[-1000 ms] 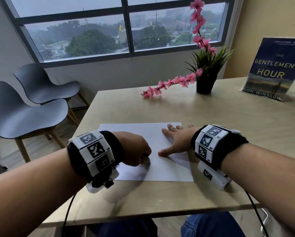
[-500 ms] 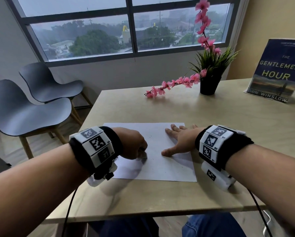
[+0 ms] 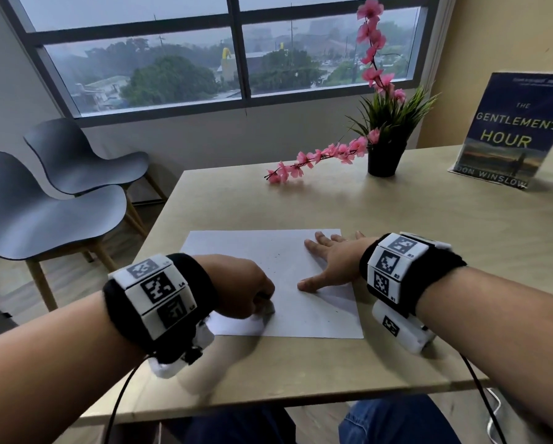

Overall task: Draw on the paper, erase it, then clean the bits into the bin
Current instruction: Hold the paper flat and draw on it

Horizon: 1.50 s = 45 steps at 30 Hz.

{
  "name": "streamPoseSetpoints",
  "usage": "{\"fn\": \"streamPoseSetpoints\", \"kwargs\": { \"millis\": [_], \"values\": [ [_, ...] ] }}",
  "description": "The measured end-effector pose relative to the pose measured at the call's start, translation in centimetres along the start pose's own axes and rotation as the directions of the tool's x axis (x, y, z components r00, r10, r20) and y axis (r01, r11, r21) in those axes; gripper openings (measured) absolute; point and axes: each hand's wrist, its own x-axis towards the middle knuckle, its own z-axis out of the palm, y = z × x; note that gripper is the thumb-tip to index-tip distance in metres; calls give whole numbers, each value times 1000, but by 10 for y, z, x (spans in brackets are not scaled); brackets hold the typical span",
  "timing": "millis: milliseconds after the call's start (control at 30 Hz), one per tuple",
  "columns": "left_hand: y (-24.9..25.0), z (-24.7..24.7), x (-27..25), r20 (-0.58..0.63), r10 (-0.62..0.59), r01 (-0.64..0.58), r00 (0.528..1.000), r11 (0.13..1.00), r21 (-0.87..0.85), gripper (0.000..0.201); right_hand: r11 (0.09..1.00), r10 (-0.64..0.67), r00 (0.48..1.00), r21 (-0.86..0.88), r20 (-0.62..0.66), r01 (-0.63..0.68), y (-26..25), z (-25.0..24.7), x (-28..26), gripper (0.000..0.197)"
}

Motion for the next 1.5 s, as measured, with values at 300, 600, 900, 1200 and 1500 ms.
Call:
{"fn": "streamPoseSetpoints", "kwargs": {
  "millis": [300, 600, 900, 1200, 1500],
  "values": [
    [14, -6, 1, -28, 18, -17, 999, 999, 44, 23, 1000, 6, 1000, -14, -4, -6, 1, 1, 2, 105],
    [22, -13, 4, -34, 25, -23, 999, 998, 53, 23, 1000, 7, 1000, -13, -1, -7, 1, 1, 2, 106],
    [25, -22, 6, -6, 28, -27, 1000, 997, 73, 27, 1000, 4, 1000, -12, -9, -4, 0, 0, -1, 105],
    [16, -18, 0, -18, 6, -4, 1000, 998, 61, 27, 1000, -3, 1000, -10, -11, 2, 0, 0, -1, 105],
    [5, -11, -5, 3, -7, 7, 1000, 1000, 21, 22, 1000, 4, 1000, -17, -3, -4, -1, -1, -1, 104]
  ]
}}
